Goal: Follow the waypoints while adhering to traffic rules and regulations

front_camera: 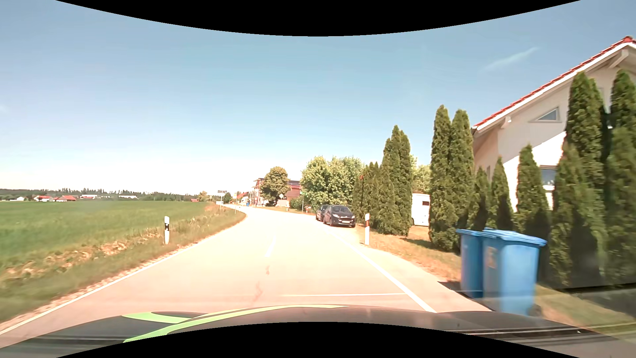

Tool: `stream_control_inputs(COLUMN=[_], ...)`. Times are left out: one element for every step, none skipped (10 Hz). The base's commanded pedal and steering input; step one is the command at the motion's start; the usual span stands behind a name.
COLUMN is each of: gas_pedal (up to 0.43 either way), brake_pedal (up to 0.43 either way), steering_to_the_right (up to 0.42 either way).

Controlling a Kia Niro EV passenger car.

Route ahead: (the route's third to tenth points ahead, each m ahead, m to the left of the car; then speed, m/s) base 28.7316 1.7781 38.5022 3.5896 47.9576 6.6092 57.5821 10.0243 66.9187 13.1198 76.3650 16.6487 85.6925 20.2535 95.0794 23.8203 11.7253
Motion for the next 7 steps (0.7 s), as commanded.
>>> stream_control_inputs(gas_pedal=[0.319,0.311,0.268,0.248,0.228,0.228,0.220], brake_pedal=[0.000,0.000,0.000,0.000,0.000,0.000,0.000], steering_to_the_right=[-0.043,-0.040,-0.036,-0.033,-0.030,-0.029,-0.028])
